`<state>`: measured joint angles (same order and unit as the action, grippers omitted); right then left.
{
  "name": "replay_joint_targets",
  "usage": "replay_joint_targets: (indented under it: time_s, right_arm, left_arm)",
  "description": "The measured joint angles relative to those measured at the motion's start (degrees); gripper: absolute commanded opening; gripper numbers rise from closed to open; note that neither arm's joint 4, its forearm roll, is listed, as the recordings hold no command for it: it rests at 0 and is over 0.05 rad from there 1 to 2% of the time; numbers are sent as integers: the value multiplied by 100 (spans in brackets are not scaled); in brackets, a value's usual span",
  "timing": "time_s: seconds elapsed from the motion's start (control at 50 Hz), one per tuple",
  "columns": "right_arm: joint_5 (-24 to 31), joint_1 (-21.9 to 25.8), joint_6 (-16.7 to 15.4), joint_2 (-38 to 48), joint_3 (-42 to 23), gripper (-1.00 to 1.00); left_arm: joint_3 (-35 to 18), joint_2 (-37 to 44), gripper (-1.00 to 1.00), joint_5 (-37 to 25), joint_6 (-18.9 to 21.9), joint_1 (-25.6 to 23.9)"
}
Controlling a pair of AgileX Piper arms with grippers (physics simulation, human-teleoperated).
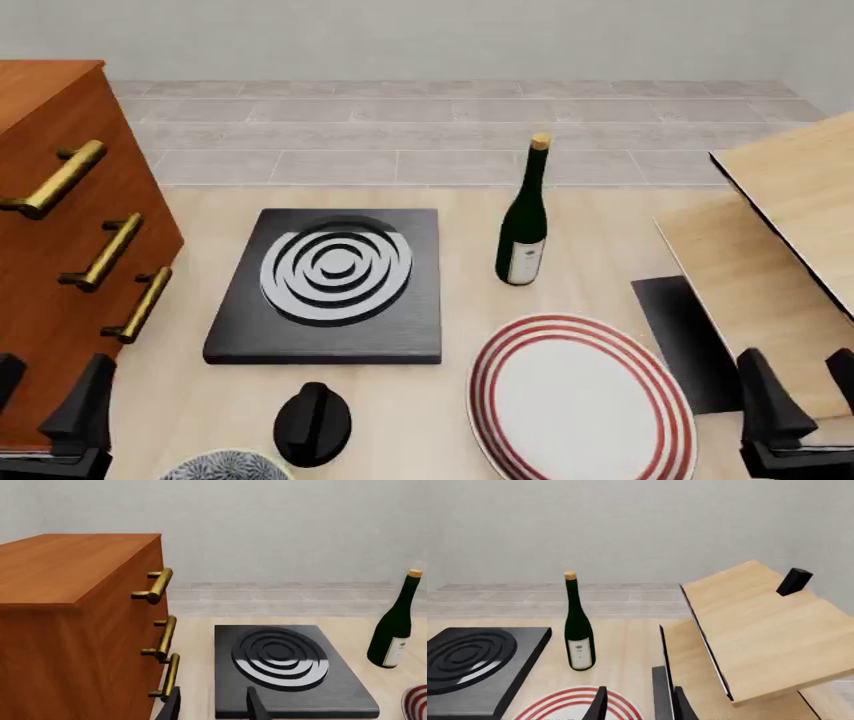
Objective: Put the bowl on the top of the cabinet.
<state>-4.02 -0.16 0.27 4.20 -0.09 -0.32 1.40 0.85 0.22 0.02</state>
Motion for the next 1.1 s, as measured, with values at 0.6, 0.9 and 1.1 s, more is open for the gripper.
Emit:
replay_joint_targets:
  time_s: [0.6, 0.9, 1.1]
  right_arm:
    - [278, -32, 33, -279, -13, 100]
    - [281, -38, 66, -308, 0, 100]
    - [314, -44, 103, -345, 5, 100]
  left_arm:
    - [-29, -22, 100, -94, -94, -37]
    - [-727, 340, 100, -345, 105, -339]
    - [-1721, 744, 100, -871, 46, -611]
